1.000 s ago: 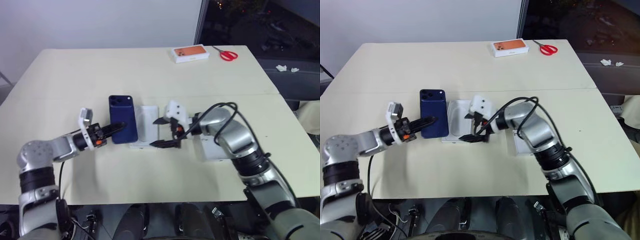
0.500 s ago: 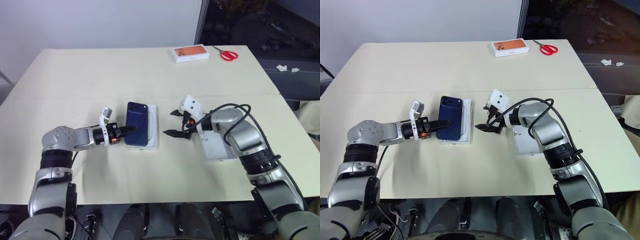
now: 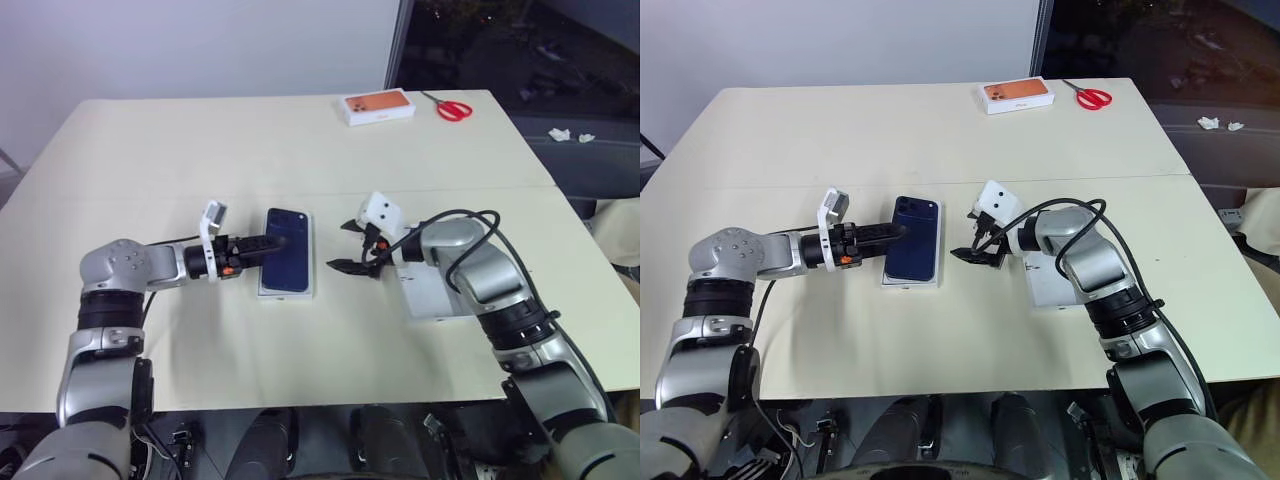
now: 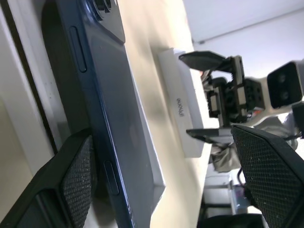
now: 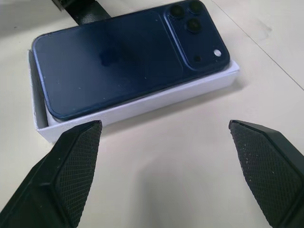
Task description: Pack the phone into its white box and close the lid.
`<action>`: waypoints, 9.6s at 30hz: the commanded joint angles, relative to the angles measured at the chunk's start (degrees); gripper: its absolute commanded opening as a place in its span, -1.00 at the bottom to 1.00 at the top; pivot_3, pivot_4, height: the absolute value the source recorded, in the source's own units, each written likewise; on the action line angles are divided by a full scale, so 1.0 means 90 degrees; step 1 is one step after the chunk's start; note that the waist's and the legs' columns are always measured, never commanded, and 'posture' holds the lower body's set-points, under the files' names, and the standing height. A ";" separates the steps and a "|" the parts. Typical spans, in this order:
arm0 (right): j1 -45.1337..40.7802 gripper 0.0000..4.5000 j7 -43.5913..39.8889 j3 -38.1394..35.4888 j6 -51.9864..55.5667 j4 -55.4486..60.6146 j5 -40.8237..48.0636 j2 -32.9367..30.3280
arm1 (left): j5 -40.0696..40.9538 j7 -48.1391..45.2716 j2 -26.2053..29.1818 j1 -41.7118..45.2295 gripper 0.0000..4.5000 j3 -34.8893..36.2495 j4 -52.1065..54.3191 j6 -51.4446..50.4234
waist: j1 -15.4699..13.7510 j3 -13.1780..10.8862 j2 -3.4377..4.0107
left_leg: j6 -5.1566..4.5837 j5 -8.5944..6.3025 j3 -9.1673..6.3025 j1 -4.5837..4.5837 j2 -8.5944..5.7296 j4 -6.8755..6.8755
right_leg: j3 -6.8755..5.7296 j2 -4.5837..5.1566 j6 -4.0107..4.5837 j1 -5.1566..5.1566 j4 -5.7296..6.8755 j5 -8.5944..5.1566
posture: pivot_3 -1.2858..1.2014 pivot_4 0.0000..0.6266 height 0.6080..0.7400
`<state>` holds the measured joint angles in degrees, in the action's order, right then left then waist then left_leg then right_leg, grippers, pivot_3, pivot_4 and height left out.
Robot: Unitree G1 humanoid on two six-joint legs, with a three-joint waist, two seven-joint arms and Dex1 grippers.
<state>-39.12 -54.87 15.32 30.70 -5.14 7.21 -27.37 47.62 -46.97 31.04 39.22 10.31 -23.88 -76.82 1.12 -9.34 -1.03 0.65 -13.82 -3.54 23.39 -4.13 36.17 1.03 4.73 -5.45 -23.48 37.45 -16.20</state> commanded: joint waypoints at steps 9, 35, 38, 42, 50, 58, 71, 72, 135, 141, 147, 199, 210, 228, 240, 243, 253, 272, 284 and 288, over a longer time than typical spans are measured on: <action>-0.0332 1.00 -0.0017 0.0021 -0.0283 -0.0157 -0.0066 0.0172 | 0.0128 0.0519 0.0307 -0.0387 0.96 0.0727 0.1086 -0.0361 | -0.0021 -0.0001 -0.0002 | -0.0002 -0.0001 0.0000 0.0002 0.0000 0.0003 | 0.0001 0.0000 0.0000 -0.0002 0.0000 0.0000 | 0.03 -0.52 1.00; -0.0892 -0.24 0.1188 0.0175 -0.1067 -0.0922 -0.0681 0.1416 | -0.0561 0.0409 0.0428 -0.1580 1.00 0.1038 0.2323 0.2878 | -0.0023 -0.0003 0.0000 | 0.0009 0.0005 0.0003 0.0004 -0.0001 0.0002 | 0.0002 0.0002 0.0001 -0.0006 0.0000 0.0000 | 0.03 -0.52 1.00; -0.1010 -0.93 0.1654 0.0379 -0.1423 -0.1328 -0.1143 0.1551 | -0.0434 0.0460 0.0428 -0.1595 1.00 0.1114 0.2272 0.2813 | -0.0016 -0.0003 0.0000 | 0.0008 0.0004 0.0002 0.0004 0.0000 0.0003 | 0.0001 0.0001 0.0002 -0.0006 0.0002 0.0001 | 0.03 -0.52 1.00; -0.1266 -0.97 0.2114 0.0434 -0.1820 -0.1947 -0.1452 0.1859 | -0.0404 0.0504 0.0353 -0.1639 1.00 0.1084 0.2341 0.2868 | 0.0005 -0.0003 0.0000 | 0.0008 0.0005 0.0002 0.0004 0.0000 -0.0002 | 0.0002 0.0000 0.0002 -0.0008 0.0002 0.0000 | 0.03 -0.52 1.00; -0.1719 -0.97 0.2566 0.0618 -0.2624 -0.3346 -0.1976 0.2303 | -0.0388 0.0568 0.0234 -0.1689 1.00 0.1073 0.2589 0.2897 | 0.0077 -0.0003 0.0000 | 0.0012 0.0007 0.0002 0.0004 0.0001 -0.0003 | 0.0002 -0.0005 0.0002 -0.0010 0.0005 0.0000 | 0.03 -0.52 1.00; -0.2054 -0.97 0.3074 0.0611 -0.2967 -0.4450 -0.2318 0.2642 | -0.0329 0.0608 0.0217 -0.1813 1.00 0.1048 0.2759 0.2859 | 0.0170 -0.0003 0.0001 | 0.0014 0.0008 0.0002 0.0004 0.0001 -0.0004 | 0.0003 -0.0007 0.0002 -0.0012 0.0008 0.0000 | 0.03 -0.52 1.00; -0.1443 -0.97 0.1959 0.0574 -0.2854 -0.3376 -0.2097 0.2377 | -0.0294 0.0618 0.0249 -0.1822 1.00 0.1053 0.2778 0.2896 | 0.0160 -0.0002 0.0001 | 0.0014 0.0008 0.0001 0.0000 0.0002 -0.0003 | 0.0003 -0.0009 0.0002 -0.0009 0.0009 0.0000 | 0.03 -0.52 1.00; -0.1401 -0.97 0.1845 0.0484 -0.2751 -0.3171 -0.1987 0.2345 | -0.0322 0.0589 0.0272 -0.1841 1.00 0.1032 0.2772 0.2914 | 0.0158 -0.0002 0.0001 | 0.0014 0.0008 0.0001 0.0000 0.0002 -0.0003 | 0.0003 -0.0009 0.0002 -0.0009 0.0009 0.0000 | 0.03 -0.52 1.00; 0.1559 -1.00 0.0178 -0.0273 -0.1190 0.0365 -0.1721 -0.1401 | -0.3902 0.0111 -0.2657 -0.0173 -0.99 -0.2747 0.0434 0.4129 | -0.0558 0.0021 0.0037 | -0.0102 -0.0060 -0.0057 -0.0009 -0.0092 0.0122 | -0.0053 0.0052 -0.0003 0.0107 -0.0046 -0.0002 | 0.03 -0.52 1.00; 0.1922 -1.00 0.0146 -0.0520 -0.1089 0.0580 -0.1615 -0.1745 | -0.4022 0.0114 -0.2966 0.0132 -0.99 -0.2689 -0.0078 0.4392 | -0.0534 0.0020 0.0036 | -0.0107 -0.0062 -0.0066 -0.0005 -0.0110 0.0126 | -0.0059 0.0073 -0.0020 0.0133 -0.0047 -0.0011 | 0.03 -0.52 1.00; 0.1918 -1.00 0.0177 -0.0524 -0.1049 0.0612 -0.1574 -0.1750 | -0.4133 0.0085 -0.3018 0.0209 -0.99 -0.2651 -0.0280 0.4592 | -0.0521 0.0020 0.0035 | -0.0105 -0.0061 -0.0067 -0.0005 -0.0110 0.0126 | -0.0065 0.0076 -0.0031 0.0135 -0.0044 -0.0016 | 0.03 -0.52 1.00; 0.1596 0.89 0.3581 -0.2464 0.6866 0.3663 0.1920 -0.1216 | -0.2116 -0.1884 0.0468 -0.2774 1.00 -0.0101 0.3259 0.6581 | -0.0062 -0.0005 0.0056 | -0.0096 -0.0050 -0.0095 0.0079 -0.0086 0.0104 | -0.0072 0.0078 -0.0031 0.0028 -0.0012 -0.0016 | 0.03 -0.52 1.00; 0.1863 -0.97 0.4985 -0.2484 0.6866 0.3784 0.3116 -0.1018 | -0.2039 -0.1595 0.0453 -0.2740 1.00 -0.0169 0.3456 0.6541 | -0.0058 -0.0002 0.0051 | -0.0100 -0.0050 -0.0095 0.0079 -0.0087 0.0105 | -0.0073 0.0077 -0.0031 0.0031 -0.0013 -0.0016 | 0.03 -0.52 1.00; -0.1696 -0.97 0.5536 -0.5258 0.6866 0.1321 0.5329 0.2177 | -0.1752 -0.1162 0.0375 -0.2289 1.00 0.0003 0.2948 0.6096 | -0.0003 -0.0015 0.0073 | -0.0092 -0.0043 -0.0084 0.0080 -0.0076 0.0100 | -0.0058 0.0057 -0.0031 0.0007 0.0015 -0.0015 | 0.03 -0.52 1.00; -0.1226 -0.97 0.6485 -0.5897 0.6865 0.0574 0.5940 0.4621 | -0.1556 -0.0660 0.0324 -0.2406 1.00 0.0163 0.3252 0.5826 | -0.0009 -0.0014 0.0073 | -0.0083 -0.0038 -0.0075 0.0085 -0.0075 0.0099 | -0.0035 0.0047 -0.0026 -0.0018 0.0047 -0.0015 | 0.03 -0.52 1.00; -0.0961 -0.97 0.6495 -0.5822 0.6851 0.0529 0.5941 0.4654 | -0.1508 -0.0558 0.0277 -0.2520 1.00 0.0164 0.3364 0.5767 | 0.0010 -0.0016 0.0076 | -0.0083 -0.0038 -0.0063 0.0086 -0.0073 0.0097 | -0.0022 0.0045 -0.0026 -0.0029 0.0053 -0.0015 | 0.03 -0.52 1.00; -0.0250 0.45 0.6598 -0.5707 0.6866 0.0364 0.6158 0.4720 | -0.1573 -0.0330 -0.0124 -0.2672 -0.65 -0.0108 0.3351 0.5784 | 0.0044 -0.0015 0.0075 | -0.0082 -0.0038 -0.0042 0.0086 -0.0060 0.0094 | -0.0005 0.0034 -0.0025 -0.0042 0.0059 -0.0015 | 0.03 -0.52 1.00; 0.0266 0.97 0.5475 -0.4522 0.6342 0.0898 0.5797 0.2710 | -0.2536 0.0005 -0.1637 -0.1665 -1.00 -0.1099 0.1825 0.6764 | -0.0004 -0.0003 0.0071 | -0.0097 -0.0046 0.0005 0.0087 -0.0051 0.0102 | 0.0018 0.0030 -0.0028 -0.0056 0.0066 -0.0014 | 0.03 -0.52 1.00; 0.0812 0.97 0.2280 -0.2353 0.3412 0.1864 0.4137 -0.0531 | -0.2537 -0.0203 -0.1740 -0.1452 -1.00 -0.1184 0.1787 0.6723 | -0.0043 -0.0007 0.0065 | -0.0107 -0.0052 0.0009 0.0098 -0.0045 0.0117 | 0.0008 0.0019 -0.0030 -0.0049 0.0054 -0.0014 | 0.03 -0.52 1.00; 0.0795 0.97 0.1594 -0.1814 0.1227 0.1355 0.2652 -0.1175 | -0.2648 -0.0219 -0.1943 -0.1385 -1.00 -0.1388 0.1703 0.6768 | -0.0029 -0.0008 0.0063 | -0.0106 -0.0051 0.0012 0.0094 -0.0040 0.0121 | 0.0010 0.0019 -0.0031 -0.0047 0.0057 -0.0013 | 0.03 -0.52 1.00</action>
<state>-30.91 -38.02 -2.23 49.29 7.46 35.54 -36.92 24.18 -48.46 13.75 25.68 -1.57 -9.02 -16.90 0.87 -9.41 -0.46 -0.30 -14.28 -3.44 24.23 -4.48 37.25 1.11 4.90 -5.74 -23.90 37.96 -16.32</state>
